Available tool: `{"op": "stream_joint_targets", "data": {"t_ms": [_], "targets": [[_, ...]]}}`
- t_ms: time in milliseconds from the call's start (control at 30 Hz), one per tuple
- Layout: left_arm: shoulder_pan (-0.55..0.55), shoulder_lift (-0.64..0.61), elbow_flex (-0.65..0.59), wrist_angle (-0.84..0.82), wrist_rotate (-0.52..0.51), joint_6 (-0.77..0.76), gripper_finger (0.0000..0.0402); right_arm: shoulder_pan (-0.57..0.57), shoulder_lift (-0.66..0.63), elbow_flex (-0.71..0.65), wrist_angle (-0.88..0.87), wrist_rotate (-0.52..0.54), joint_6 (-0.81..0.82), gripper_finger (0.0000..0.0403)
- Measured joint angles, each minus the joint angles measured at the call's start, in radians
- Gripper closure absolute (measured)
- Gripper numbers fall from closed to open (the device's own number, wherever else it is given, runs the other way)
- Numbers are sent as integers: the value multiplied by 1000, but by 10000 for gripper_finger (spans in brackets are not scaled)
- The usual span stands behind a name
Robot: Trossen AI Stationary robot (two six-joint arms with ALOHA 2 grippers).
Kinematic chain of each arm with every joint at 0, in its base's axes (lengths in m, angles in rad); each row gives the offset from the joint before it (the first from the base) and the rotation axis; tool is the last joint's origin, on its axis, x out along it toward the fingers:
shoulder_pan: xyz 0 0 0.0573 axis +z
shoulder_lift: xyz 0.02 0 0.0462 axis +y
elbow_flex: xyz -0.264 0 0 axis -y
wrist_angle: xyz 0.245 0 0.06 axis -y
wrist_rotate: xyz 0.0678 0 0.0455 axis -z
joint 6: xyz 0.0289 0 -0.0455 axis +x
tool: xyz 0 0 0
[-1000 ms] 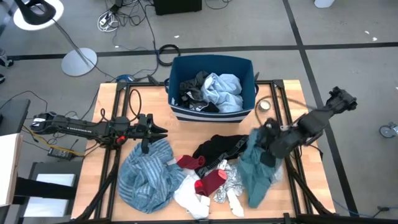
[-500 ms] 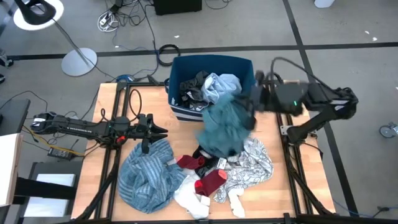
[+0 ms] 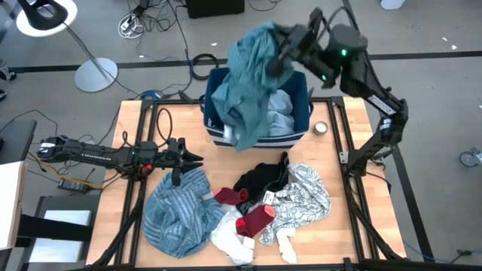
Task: Sort clothes
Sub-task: Put the green shirt into the blue laundry bin, then put the blue shirt into the blue laundry bin
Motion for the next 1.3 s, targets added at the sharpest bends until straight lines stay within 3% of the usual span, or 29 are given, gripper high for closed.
{"op": "stream_joint_targets", "data": {"t_ms": [133,333,467,900,1067,1300], "targets": [[0,0,0,-8,-5,0,285,-81,19,12,-62,-19,130,400],[0,0,0,-17,-10,0,285,-136,45,10,-392,-269,390,395],[0,0,-2,-21,-17,0,285,-147,63,9,-584,-328,485,375],[0,0,-3,-32,-45,-3,285,-154,41,9,-926,-343,569,258],[0,0,-3,-29,-45,-10,285,-130,-34,9,-1108,-350,596,235],[0,0,-3,-23,-45,-11,285,12,-231,-12,-1184,-333,685,228]]}}
